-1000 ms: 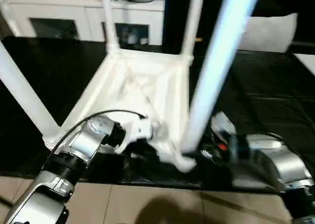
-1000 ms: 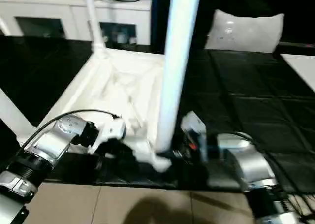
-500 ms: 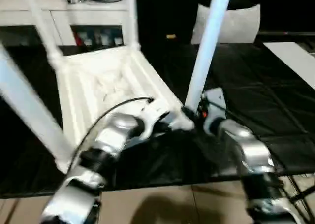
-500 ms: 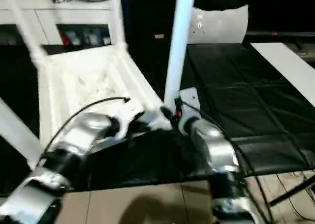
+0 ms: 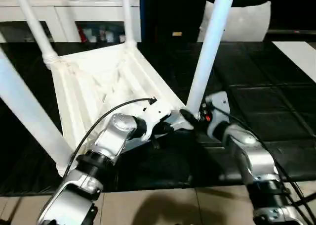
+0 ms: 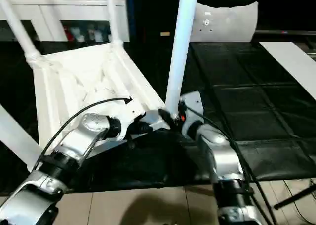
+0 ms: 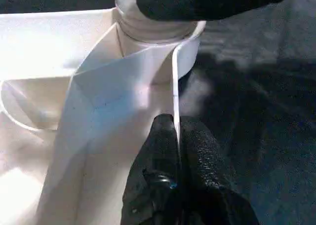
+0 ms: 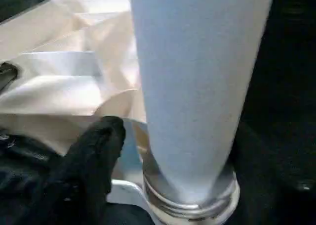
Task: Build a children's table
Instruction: Rotate leg to tighten
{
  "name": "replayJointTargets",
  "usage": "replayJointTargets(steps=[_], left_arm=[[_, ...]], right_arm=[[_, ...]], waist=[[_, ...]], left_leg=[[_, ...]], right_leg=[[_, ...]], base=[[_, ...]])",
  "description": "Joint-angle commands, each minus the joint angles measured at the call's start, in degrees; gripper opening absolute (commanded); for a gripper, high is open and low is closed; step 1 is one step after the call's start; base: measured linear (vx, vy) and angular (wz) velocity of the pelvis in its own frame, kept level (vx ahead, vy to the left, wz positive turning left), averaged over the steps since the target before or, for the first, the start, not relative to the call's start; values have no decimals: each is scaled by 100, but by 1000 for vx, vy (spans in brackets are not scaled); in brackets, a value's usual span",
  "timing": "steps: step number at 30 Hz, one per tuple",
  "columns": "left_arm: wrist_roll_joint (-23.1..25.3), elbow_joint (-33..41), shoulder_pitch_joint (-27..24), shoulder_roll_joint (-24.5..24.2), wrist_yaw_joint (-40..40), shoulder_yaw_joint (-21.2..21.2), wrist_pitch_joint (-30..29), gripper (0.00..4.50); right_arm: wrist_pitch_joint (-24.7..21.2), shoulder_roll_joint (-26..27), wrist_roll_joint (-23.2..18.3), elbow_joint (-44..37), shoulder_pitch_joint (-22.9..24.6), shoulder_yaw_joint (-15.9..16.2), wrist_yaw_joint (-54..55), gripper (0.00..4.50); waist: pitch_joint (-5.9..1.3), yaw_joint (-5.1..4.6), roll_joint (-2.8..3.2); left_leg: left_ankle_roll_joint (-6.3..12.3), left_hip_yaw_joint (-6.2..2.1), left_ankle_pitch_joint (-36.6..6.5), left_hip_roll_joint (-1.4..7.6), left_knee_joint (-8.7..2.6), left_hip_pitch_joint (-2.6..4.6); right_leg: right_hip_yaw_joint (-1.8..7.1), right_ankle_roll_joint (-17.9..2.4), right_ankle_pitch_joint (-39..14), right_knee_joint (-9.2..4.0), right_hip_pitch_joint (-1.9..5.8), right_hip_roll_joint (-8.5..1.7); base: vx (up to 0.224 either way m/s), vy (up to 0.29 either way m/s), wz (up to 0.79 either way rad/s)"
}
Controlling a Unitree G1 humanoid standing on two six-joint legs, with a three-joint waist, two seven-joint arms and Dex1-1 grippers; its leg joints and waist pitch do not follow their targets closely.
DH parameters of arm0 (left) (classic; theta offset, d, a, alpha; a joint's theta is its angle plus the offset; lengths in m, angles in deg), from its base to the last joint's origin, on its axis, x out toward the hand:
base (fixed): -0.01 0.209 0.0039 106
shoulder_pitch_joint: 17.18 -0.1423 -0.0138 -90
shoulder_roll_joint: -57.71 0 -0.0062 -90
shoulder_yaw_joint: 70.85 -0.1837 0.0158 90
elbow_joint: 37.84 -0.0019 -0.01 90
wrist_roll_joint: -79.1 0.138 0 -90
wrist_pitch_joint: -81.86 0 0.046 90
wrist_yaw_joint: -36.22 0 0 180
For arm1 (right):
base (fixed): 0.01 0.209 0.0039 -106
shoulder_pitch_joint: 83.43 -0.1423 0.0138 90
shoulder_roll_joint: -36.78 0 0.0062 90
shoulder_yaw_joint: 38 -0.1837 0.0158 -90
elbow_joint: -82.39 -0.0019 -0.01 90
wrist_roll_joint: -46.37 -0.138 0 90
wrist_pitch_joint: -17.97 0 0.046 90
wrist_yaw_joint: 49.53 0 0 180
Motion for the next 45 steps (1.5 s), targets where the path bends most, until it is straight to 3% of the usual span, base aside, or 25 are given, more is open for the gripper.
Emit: replayJointTargets(steps=[1,6,9,14,16,19,25,26,33,34,45], left_arm=[[-122,263,4,-57,371,-92,264,0],[-144,294,-142,-545,1314,-396,989,0],[-100,215,-145,-761,1674,-535,1343,0],[-88,109,-121,-1016,2218,-681,1739,0],[-126,147,-142,-1112,2500,-751,1860,0],[-168,210,-158,-1208,2763,-840,1973,0],[-160,216,-161,-1266,2945,-913,2092,0],[-153,213,-171,-1277,2965,-917,2122,0],[-159,102,-143,-1319,3072,-918,2243,0],[-158,87,-136,-1326,3082,-919,2253,0],[-185,27,-118,-1304,3067,-847,2141,0]], right_arm=[[160,-199,-140,-160,63,193,-588,380],[903,-984,-124,-156,166,390,-1764,408],[1045,-1254,-303,-111,157,420,-2417,408],[1441,-1617,-391,222,57,605,-3318,408],[1391,-1712,-520,297,8,708,-3766,373],[1319,-1779,-642,346,-44,834,-4203,356],[1340,-1805,-675,429,-105,949,-4534,296],[1359,-1794,-702,440,-113,970,-4608,286],[1231,-1833,-816,521,-176,1097,-5047,239],[1237,-1837,-802,530,-181,1109,-5086,213],[1045,-1814,-863,378,-80,1183,-5143,193]], waist=[[-417,51,10],[-430,186,-3],[-431,261,-5],[-438,342,-16],[-443,360,-45],[-454,407,-35],[-448,462,-33],[-451,462,-81],[-456,471,-64],[-457,474,-65],[-458,477,-58]], left_leg=[[679,-156,211,418,-350,-80],[652,-145,160,403,-347,-68],[696,-150,176,445,-352,-52],[643,-134,196,430,-352,-51],[688,-132,225,439,-344,-62],[719,-137,286,457,-335,-61],[604,-131,259,474,-347,-43],[590,-121,264,446,-346,-61],[588,-118,269,443,-342,-57],[583,-120,286,442,-342,-63],[525,-113,229,422,-342,-63]], right_leg=[[559,89,-1247,-450,506,-685],[546,362,-1469,-472,491,-663],[556,334,-1391,-443,471,-660],[545,312,-1453,-447,476,-665],[545,301,-1407,-429,481,-662],[546,285,-1327,-403,469,-666],[540,280,-1478,-424,458,-674],[538,324,-1507,-414,478,-673],[522,455,-1557,-437,463,-648],[524,458,-1536,-431,467,-652],[500,620,-1637,-462,467,-624]], base=[[0,0,0],[0,0,0],[0,0,0],[0,0,0],[0,0,0],[0,0,0],[0,0,0],[0,0,0],[0,0,0],[0,0,0],[0,0,0]])
